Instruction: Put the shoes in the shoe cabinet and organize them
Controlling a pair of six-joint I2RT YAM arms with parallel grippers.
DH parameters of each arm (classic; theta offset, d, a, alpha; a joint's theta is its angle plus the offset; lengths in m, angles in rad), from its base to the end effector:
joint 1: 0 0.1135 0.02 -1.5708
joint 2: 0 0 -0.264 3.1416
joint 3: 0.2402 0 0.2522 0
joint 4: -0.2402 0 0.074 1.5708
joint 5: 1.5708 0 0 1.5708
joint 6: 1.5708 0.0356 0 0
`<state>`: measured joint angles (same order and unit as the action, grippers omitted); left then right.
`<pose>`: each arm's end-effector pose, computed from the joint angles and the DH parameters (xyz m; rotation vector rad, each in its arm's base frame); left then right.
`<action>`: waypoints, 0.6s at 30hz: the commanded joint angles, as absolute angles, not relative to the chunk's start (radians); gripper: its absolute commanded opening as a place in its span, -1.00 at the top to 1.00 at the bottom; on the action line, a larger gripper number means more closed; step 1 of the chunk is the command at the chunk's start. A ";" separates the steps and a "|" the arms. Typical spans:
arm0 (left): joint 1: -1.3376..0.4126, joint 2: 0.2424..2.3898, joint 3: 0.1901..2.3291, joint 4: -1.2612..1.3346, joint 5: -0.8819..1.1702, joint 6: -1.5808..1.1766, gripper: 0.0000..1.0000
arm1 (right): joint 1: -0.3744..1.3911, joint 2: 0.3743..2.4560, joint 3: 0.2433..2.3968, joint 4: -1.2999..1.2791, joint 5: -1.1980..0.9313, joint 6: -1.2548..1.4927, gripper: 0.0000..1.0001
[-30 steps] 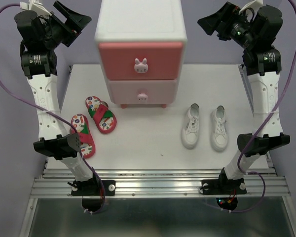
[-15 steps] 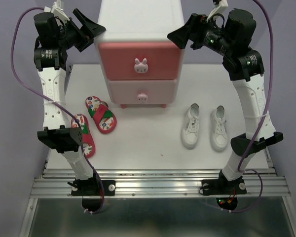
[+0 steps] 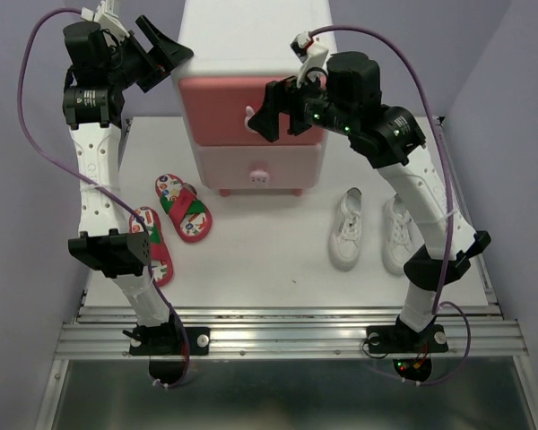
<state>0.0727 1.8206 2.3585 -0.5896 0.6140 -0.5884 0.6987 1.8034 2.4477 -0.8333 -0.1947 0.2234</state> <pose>0.3684 0.0063 0.5410 -0.0644 1.6870 -0.8870 0.2618 0.2289 0.5450 -0.5736 1.7413 0.8321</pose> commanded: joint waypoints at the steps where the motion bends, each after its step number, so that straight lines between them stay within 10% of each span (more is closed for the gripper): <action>1: 0.034 1.844 2.335 -0.732 0.621 -0.491 -0.96 | 0.813 1.833 2.465 -0.851 0.106 0.143 -1.00; 18: 0.012 1.841 2.295 -0.759 0.542 -0.482 -0.96 | 1.005 1.939 2.447 -0.758 0.791 0.262 -1.00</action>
<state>0.0315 1.8153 2.3436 -0.5831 0.5617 -0.5766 1.0065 1.9484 2.4390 -0.8173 0.6621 0.2375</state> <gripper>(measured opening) 0.985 0.997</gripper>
